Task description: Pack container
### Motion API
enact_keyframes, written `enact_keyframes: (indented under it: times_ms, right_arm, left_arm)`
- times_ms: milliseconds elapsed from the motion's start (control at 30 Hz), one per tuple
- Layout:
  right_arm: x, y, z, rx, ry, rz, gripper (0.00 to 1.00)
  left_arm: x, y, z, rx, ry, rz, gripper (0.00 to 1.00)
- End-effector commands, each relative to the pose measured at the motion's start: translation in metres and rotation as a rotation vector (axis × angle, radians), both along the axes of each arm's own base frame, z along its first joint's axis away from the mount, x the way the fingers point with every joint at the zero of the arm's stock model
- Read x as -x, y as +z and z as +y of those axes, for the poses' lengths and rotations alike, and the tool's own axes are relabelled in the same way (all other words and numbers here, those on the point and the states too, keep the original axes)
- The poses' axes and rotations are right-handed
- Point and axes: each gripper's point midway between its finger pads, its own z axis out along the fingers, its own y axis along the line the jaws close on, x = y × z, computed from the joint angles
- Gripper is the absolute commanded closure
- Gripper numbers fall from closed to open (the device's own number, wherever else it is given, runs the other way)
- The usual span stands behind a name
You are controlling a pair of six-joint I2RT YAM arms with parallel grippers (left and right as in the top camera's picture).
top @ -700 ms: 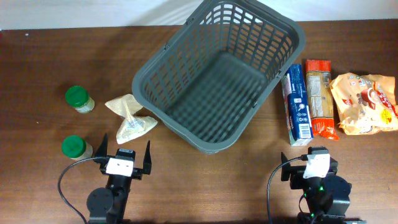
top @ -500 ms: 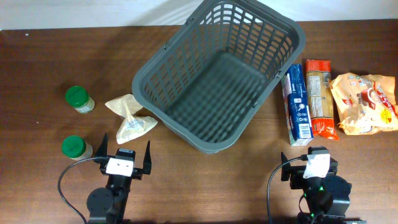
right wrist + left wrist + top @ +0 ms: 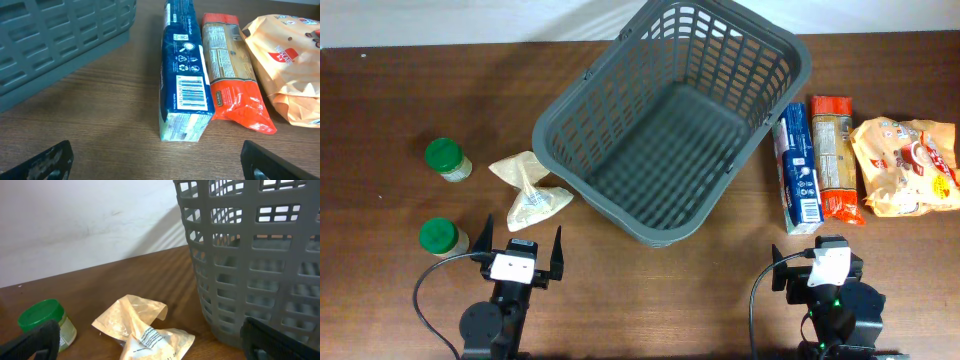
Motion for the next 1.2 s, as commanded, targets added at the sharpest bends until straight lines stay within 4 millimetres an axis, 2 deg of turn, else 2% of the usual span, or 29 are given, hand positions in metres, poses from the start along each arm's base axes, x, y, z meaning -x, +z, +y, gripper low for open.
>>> enact_keyframes:
  times_ms: [0,600,767,867,900,1000,1067,1167]
  right_arm:
    - [0.000,0.000,0.003,-0.004,0.014,-0.005,0.01]
    - [0.000,0.000,0.003,-0.004,0.014,-0.005,0.01]
    - [0.000,0.000,0.002,0.004,0.014,-0.006,0.01]
    - [0.000,0.000,0.005,-0.013,0.023,-0.007,0.01]
    - [0.000,0.000,0.011,-0.064,0.040,-0.008,0.01]
    - [-0.004,0.011,0.023,-0.143,0.080,-0.050,0.01]
    - [-0.007,0.023,0.036,-0.166,0.155,-0.097,0.01]
    - [-0.009,0.065,0.058,-0.182,0.301,-0.246,0.01]
  left_arm:
    - [0.000,-0.001,0.000,-0.012,0.000,-0.003,0.01]
    - [0.000,-0.001,-0.002,-0.009,-0.009,-0.003,0.01]
    - [0.005,0.002,-0.023,0.196,-0.121,0.027,0.01]
    - [0.011,0.005,-0.041,0.220,-0.230,0.040,0.01]
    - [0.013,0.008,-0.045,0.221,-0.256,0.042,0.01]
    - [0.020,0.030,-0.052,0.263,-0.303,0.015,0.01]
    - [0.024,0.055,-0.051,0.270,-0.306,-0.031,0.01]
    - [0.029,0.086,-0.044,0.269,-0.266,-0.044,0.01]
